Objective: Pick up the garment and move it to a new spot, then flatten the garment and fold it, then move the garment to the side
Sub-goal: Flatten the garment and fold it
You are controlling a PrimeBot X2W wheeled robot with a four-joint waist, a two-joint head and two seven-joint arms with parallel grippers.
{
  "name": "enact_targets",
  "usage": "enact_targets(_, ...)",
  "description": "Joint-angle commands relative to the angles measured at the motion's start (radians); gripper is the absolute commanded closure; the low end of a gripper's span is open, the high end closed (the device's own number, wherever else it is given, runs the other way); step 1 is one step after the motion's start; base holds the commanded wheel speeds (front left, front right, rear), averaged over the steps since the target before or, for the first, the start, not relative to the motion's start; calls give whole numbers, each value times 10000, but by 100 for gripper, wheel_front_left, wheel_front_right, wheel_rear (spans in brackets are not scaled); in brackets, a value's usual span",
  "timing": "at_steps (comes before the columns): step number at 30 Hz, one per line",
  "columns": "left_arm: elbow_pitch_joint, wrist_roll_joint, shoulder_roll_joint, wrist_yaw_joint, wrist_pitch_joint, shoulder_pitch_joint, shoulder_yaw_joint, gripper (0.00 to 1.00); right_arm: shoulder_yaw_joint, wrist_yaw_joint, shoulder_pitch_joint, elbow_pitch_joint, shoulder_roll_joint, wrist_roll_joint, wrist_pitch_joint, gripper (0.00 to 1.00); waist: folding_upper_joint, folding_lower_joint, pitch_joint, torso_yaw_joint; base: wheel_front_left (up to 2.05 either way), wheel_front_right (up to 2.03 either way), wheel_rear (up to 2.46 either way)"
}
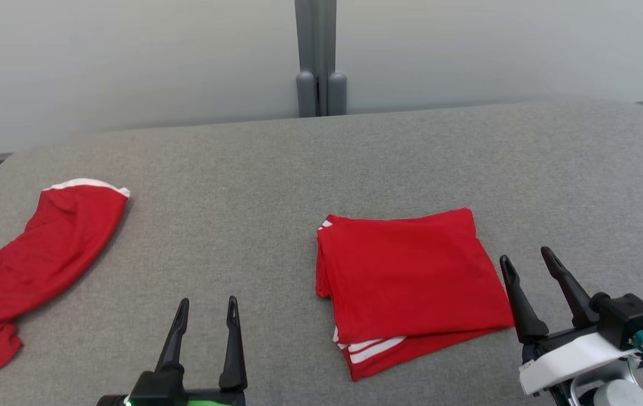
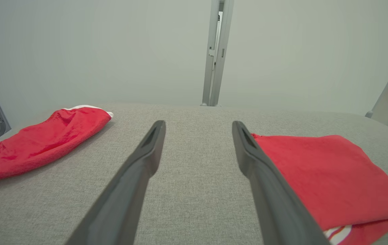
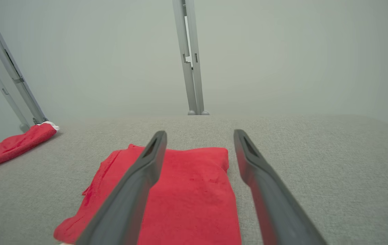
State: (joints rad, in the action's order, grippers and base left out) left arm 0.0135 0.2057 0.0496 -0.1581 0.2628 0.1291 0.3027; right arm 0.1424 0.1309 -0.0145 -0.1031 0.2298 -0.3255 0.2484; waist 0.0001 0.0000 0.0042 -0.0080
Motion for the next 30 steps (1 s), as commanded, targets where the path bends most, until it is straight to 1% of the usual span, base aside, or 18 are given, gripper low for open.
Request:
enact_targets(1, 5, 93, 21, 83, 27, 274, -88, 0, -116, -8, -127, -195, -64, 132, 111, 0, -1, 0, -378, -339, 0, 0, 0)
enact_targets(3, 47, 81, 20, 162, 27, 377, -199, 0, -224, -8, -257, -436, -172, 262, 165, 0, -1, 0, -490, -388, 0, 0, 0)
enact_targets(9, -56, -30, 20, 132, 27, 760, -513, 0, -642, -8, -601, -220, -518, 581, 168, 0, -1, 0, -717, -558, 0, 0, 0)
enact_targets(13, -9, -51, 20, 194, 27, 966, -712, 0, -667, -8, -856, -315, -654, 518, 166, 0, -1, 0, -804, -636, 0, 0, 0)
enact_targets(19, 268, -209, 18, 426, 27, 1106, -918, 0, -522, -8, -1055, -499, -682, 703, 168, 0, -1, 0, -947, -665, 0, 0, 0)
enact_targets(30, 477, -216, 18, 468, 27, 1112, -896, 0, -462, -8, -1103, -550, -648, 754, 169, 0, -1, 0, -1131, -670, 0, 0, 0)
